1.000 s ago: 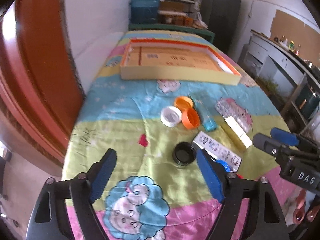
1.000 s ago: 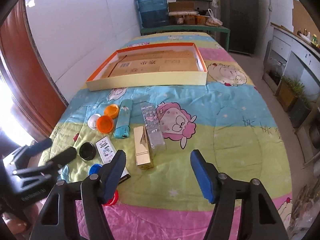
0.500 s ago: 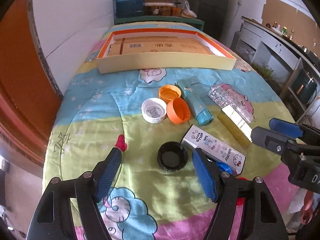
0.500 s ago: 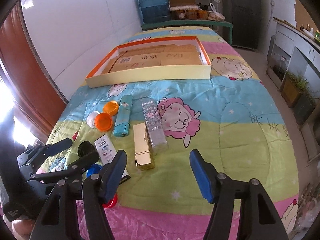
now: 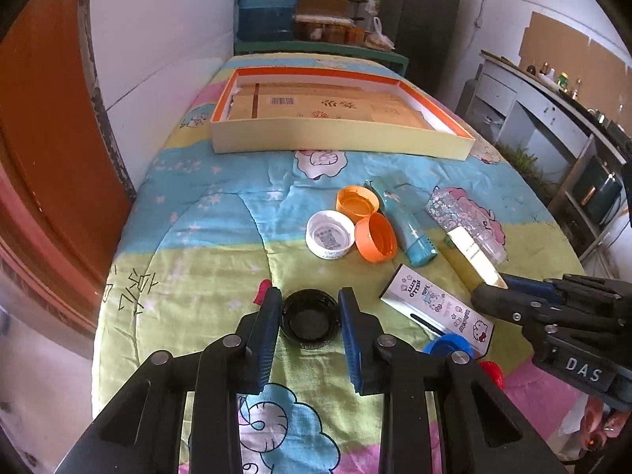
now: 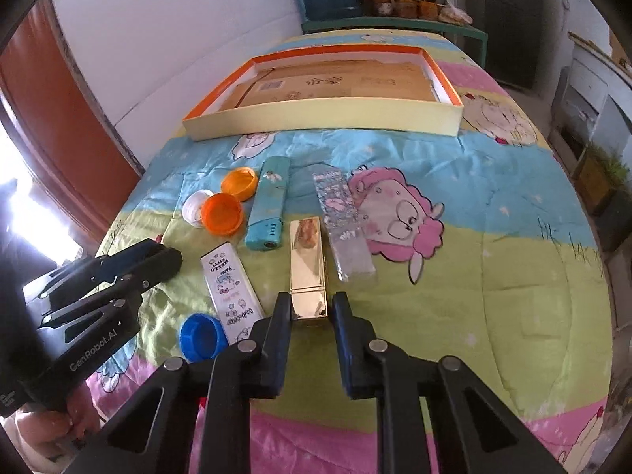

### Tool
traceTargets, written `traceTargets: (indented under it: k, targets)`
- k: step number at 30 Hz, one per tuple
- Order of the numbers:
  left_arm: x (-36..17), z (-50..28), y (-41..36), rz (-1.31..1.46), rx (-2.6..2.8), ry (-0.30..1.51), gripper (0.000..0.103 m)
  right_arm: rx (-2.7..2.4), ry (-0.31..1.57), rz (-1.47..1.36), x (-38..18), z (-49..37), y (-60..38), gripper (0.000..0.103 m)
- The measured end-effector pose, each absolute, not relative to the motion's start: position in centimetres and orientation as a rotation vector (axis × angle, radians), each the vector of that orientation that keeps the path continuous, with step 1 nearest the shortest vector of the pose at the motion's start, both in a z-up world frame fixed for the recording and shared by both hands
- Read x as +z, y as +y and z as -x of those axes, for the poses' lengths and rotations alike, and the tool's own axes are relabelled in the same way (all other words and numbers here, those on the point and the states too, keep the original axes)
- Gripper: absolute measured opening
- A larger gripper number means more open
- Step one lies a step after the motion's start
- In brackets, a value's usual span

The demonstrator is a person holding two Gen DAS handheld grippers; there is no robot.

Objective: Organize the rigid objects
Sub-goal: 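Grasp the black cap with the left tool while the right tool grasps the gold tube, then carry the black cap and gold tube with both tools into the GOLDENLEAF box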

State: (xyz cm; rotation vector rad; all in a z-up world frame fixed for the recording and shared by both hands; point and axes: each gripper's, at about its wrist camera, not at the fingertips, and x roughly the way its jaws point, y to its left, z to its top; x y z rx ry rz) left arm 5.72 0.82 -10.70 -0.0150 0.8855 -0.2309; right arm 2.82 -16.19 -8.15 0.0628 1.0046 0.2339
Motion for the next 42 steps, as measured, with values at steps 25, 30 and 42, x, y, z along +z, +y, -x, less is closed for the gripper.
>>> traceTargets:
  k: [25, 30, 42]
  targets:
    - [-4.2, -7.1, 1.3, 0.048, -0.219, 0.784, 0.030, 0.257, 0.870, -0.060, -3.2, -4.7, -16.7, 0.018]
    - [-1.4, -9.0, 1.1, 0.047, -0.208, 0.730, 0.030, 0.216, 0.814, -0.037, -0.9, -5.9, -18.0, 0.018]
    - [2.9, -16.6, 0.0, 0.027, -0.155, 0.673, 0.030, 0.198, 0.748, -0.029, 2.7, -10.9, -20.7, 0.018]
